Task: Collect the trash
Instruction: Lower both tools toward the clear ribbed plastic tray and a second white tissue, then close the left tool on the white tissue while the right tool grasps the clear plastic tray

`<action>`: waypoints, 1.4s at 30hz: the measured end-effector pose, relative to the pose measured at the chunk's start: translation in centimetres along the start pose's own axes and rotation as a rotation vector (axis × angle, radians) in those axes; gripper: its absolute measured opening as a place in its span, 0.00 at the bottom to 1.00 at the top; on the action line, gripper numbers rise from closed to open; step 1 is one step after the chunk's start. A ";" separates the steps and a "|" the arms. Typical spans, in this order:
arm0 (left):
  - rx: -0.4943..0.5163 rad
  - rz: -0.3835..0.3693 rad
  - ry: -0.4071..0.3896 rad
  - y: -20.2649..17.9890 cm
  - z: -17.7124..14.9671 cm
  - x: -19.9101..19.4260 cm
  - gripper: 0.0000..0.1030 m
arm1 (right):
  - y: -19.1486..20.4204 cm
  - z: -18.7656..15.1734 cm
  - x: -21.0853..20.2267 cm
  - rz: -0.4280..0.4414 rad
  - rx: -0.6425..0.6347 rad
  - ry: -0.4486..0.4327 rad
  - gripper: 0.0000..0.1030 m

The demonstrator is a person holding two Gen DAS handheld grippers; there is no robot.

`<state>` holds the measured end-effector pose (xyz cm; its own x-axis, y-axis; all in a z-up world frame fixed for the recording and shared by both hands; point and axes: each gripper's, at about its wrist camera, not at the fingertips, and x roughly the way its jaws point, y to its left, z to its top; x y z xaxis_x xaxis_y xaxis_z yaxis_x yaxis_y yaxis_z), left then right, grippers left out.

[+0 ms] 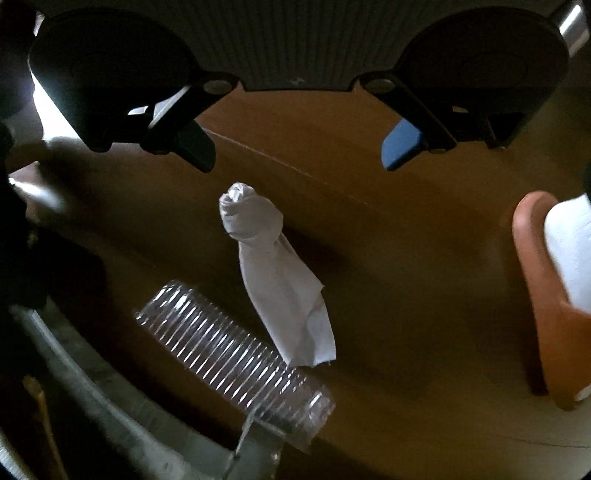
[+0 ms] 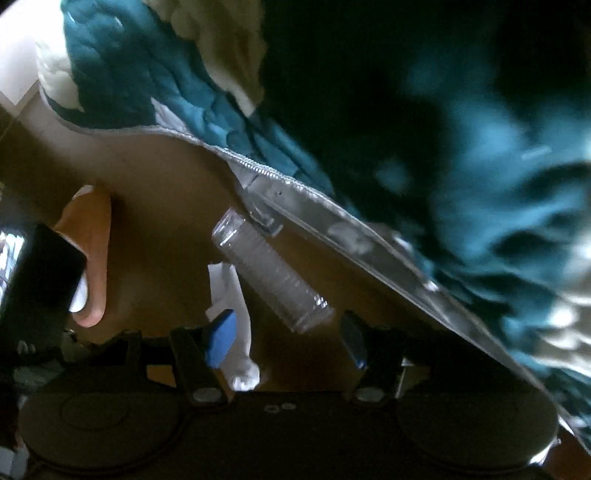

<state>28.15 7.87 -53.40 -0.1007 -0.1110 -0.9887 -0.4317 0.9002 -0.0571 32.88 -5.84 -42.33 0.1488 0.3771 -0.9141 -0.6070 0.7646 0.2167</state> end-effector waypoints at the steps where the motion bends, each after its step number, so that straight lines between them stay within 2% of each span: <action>1: 0.006 0.004 -0.002 -0.1 0.1 0.6 0.94 | -0.1 0.0 0.4 0.002 -0.007 -0.006 0.60; 4: -0.002 0.004 -0.010 -0.1 0.2 1.8 0.94 | -0.3 0.0 1.9 0.005 -0.012 -0.027 0.59; 6: -0.014 -0.019 -0.015 0.1 0.5 2.3 0.94 | -0.4 0.1 3.1 0.023 0.000 -0.028 0.58; 10: -0.040 -0.066 -0.023 0.2 0.9 3.3 0.94 | -0.1 0.4 5.0 0.004 -0.036 -0.015 0.58; 16: -0.030 -0.033 -0.029 -0.4 1.3 4.5 0.94 | 0.5 0.9 7.4 -0.032 -0.087 0.028 0.57; 19: -0.031 -0.029 -0.029 -0.5 1.5 4.9 0.87 | 1.1 0.9 8.7 -0.058 -0.119 0.059 0.56; 22: -0.036 -0.020 -0.023 -0.4 1.7 5.3 0.69 | 1.9 0.7 9.7 -0.114 -0.164 0.092 0.56; 24: -0.044 -0.018 -0.016 -0.2 1.9 5.5 0.63 | 2.1 0.7 10.2 -0.118 -0.167 0.108 0.57; 28: -0.044 -0.014 -0.021 -0.2 2.0 5.4 0.62 | 2.3 0.4 11.2 -0.105 -0.172 0.146 0.51; 29: -0.038 -0.008 -0.023 -0.3 2.0 5.4 0.59 | 2.2 0.3 11.3 -0.097 -0.164 0.152 0.51; 31: -0.025 0.015 -0.024 -0.2 1.9 5.1 0.50 | 2.0 0.2 11.2 -0.089 -0.163 0.151 0.49; 33: -0.022 0.042 -0.014 -0.2 2.0 5.0 0.30 | 1.7 0.2 11.0 -0.067 -0.152 0.161 0.47; 38: -0.044 0.036 0.023 -0.2 1.8 4.5 0.26 | 1.3 0.4 9.1 -0.030 -0.135 0.147 0.46; 42: -0.049 0.068 0.075 -0.3 1.4 3.1 0.25 | 1.7 0.9 7.0 -0.018 -0.118 0.145 0.44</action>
<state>29.20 7.85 -56.68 -0.1973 -0.0827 -0.9768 -0.4650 0.8851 0.0190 33.63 -1.44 -48.03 0.0513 0.2783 -0.9591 -0.6939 0.7006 0.1662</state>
